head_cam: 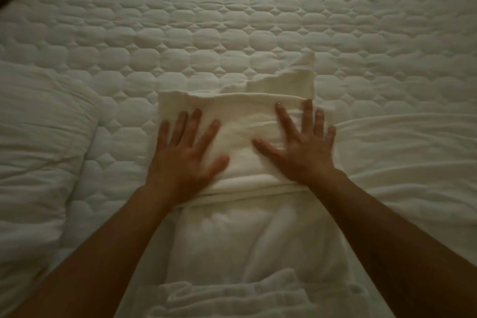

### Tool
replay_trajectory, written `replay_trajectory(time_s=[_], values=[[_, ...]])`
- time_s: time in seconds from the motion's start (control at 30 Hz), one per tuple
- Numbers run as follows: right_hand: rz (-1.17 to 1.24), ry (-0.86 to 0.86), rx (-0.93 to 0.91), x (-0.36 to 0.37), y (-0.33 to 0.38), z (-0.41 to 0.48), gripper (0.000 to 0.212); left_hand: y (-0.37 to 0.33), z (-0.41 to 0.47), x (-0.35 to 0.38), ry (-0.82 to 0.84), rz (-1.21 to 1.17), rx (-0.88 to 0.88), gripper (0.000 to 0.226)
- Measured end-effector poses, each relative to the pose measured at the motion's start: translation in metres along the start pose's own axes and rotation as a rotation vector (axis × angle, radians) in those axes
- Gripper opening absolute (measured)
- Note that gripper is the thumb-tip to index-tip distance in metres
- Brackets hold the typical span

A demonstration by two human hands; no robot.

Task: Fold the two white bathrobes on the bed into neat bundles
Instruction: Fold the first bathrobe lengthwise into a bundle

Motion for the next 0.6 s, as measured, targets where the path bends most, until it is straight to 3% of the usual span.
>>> replay_trajectory(time_s=[0.13, 0.6], values=[[0.021, -0.066, 0.013, 0.001, -0.003, 0.002, 0.099, 0.007, -0.013, 0.013, -0.035, -0.069, -0.032, 0.085], [0.052, -0.011, 0.092, 0.001, -0.006, -0.009, 0.096, 0.014, 0.007, 0.014, 0.256, -0.080, -0.151, 0.085]])
Point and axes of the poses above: each hand's wrist, its own z-axis towards the middle knuckle, its own x-axis out of the palm, y = z × x, the point moved 9 cm from there along z, towards the middle knuckle, and after that the axes turned 11 degrees about y, right-handed, at the moved point
